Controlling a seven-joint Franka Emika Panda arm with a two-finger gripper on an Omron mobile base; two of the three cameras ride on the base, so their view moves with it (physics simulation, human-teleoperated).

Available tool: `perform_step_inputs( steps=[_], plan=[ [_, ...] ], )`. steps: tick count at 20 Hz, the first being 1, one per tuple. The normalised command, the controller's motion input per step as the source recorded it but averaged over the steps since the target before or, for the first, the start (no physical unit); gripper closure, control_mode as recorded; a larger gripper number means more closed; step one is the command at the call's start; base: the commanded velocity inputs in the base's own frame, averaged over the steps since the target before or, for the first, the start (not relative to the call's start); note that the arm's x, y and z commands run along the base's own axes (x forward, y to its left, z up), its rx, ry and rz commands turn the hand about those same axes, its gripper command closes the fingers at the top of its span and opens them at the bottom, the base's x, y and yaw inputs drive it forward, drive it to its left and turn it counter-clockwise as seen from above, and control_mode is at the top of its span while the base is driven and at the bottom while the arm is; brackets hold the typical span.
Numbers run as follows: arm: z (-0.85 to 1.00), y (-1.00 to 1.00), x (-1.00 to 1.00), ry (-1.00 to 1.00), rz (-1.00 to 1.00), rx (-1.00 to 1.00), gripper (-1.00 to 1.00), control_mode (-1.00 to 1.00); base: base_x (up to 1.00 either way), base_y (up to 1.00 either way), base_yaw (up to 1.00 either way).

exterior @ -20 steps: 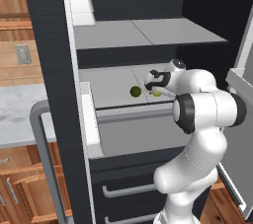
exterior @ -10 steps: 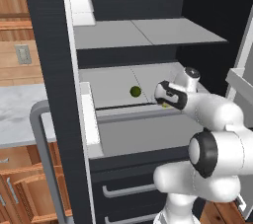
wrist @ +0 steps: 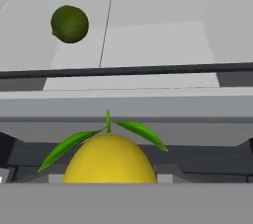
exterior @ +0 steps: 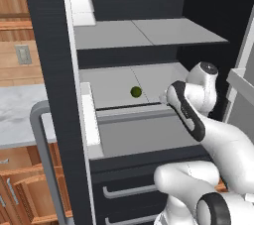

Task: Grab the lime and lemon from the fridge, place them in the blender, close the lid, and turn on the blender to create a marinade.

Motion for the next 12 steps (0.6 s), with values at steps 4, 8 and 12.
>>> perform_step_inputs(
  steps=[4,8,12],
  plan=[
    [0.99,0.0,-0.56,0.0,0.01,0.0,1.0,-1.0,0.0,0.0,0.0],
    [0.78,0.0,-0.54,-0.04,0.0,0.0,1.0,-1.0,0.0,0.0,0.0],
    [0.81,0.0,-0.46,-0.05,0.0,0.0,1.0,-1.0,0.0,0.0,0.0]
  ],
)
